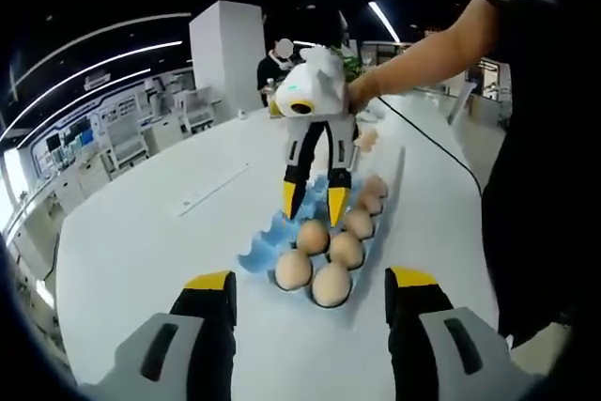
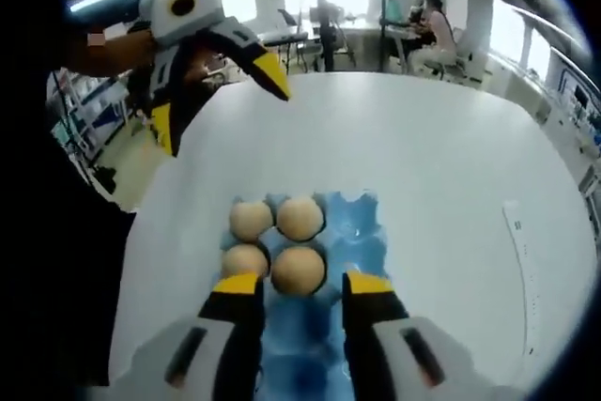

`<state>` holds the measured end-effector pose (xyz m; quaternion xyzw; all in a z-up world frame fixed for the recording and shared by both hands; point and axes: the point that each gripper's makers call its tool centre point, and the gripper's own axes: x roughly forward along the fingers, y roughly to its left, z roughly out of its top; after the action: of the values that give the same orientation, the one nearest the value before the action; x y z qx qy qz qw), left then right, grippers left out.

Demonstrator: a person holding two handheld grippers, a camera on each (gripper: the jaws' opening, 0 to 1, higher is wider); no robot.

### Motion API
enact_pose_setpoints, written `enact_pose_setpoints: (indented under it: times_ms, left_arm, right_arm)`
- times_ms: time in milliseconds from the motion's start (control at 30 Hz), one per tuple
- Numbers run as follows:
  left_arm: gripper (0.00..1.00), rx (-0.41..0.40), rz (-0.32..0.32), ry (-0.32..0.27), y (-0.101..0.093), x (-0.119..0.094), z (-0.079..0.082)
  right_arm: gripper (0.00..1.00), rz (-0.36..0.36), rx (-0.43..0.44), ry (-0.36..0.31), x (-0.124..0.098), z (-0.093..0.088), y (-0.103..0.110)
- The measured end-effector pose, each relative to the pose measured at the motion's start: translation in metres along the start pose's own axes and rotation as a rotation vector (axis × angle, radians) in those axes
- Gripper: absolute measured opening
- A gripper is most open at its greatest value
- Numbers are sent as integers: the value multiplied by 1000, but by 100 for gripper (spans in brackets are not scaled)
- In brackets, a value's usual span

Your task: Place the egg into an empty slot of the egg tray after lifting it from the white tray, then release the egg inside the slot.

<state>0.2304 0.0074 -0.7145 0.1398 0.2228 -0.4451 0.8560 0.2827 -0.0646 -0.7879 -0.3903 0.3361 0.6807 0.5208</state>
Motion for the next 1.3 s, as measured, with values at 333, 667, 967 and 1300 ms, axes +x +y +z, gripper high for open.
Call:
enact_pose_setpoints:
  times_ms: [333, 667, 967, 1300]
  left_arm:
    - [65, 4, -10, 1, -2, 2, 1]
    - [64, 13, -16, 3, -5, 4, 3]
    - [64, 24, -18, 6, -4, 6, 9]
    - [64, 55, -64, 6, -11, 20, 18]
  right_arm:
    - [34, 21, 45, -5, 6, -1, -1]
    - [35, 7, 83, -133, -3, 1, -2]
    - [35, -30, 149, -226, -24, -8, -1]
    - [35, -146, 300, -303, -70, -71, 13]
